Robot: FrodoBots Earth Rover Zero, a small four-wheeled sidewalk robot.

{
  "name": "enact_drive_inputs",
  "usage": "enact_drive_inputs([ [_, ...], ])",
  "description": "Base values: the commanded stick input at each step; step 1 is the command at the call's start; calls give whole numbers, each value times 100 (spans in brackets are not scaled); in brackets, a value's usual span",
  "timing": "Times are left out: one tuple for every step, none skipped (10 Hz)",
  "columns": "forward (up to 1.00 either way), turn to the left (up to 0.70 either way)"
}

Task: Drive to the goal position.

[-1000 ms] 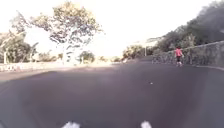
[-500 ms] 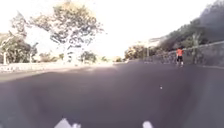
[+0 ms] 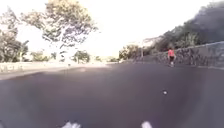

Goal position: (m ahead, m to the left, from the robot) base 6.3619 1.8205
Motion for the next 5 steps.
enact_drive_inputs([
  [85,-19],
  [85,-6],
  [85,-1],
  [85,-2],
  [85,-3],
])
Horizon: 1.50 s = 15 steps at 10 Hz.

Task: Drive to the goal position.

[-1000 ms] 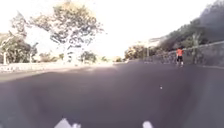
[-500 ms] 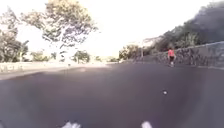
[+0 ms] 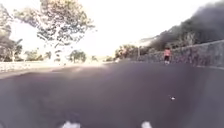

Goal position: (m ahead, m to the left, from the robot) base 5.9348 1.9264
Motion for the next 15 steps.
enact_drive_inputs([
  [85,-26],
  [85,-14],
  [85,-2],
  [85,0],
  [85,0],
  [85,0],
  [85,0],
  [85,0],
  [85,-3],
  [85,-16],
  [85,-29],
  [85,-34],
  [85,-34],
  [85,-34],
  [85,0],
])
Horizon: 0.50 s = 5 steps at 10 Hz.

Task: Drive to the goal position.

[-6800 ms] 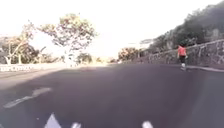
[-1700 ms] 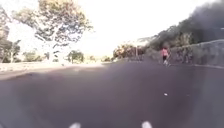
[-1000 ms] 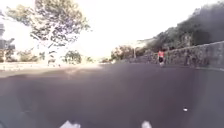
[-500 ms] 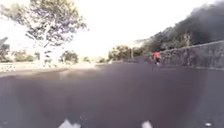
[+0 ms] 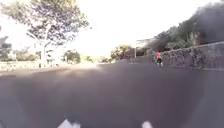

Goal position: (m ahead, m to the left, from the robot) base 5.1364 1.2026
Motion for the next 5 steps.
enact_drive_inputs([
  [85,0],
  [85,0],
  [85,0],
  [85,0],
  [85,0],
])
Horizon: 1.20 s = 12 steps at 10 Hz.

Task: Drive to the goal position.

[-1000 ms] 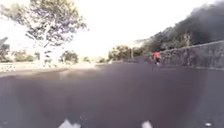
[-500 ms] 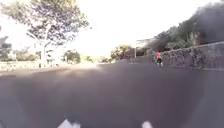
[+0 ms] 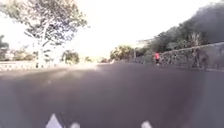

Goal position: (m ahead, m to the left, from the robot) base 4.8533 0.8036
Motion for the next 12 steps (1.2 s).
enact_drive_inputs([
  [85,0],
  [85,0],
  [85,0],
  [85,0],
  [85,0],
  [85,0],
  [85,0],
  [85,0],
  [85,0],
  [85,0],
  [85,0],
  [85,0],
])
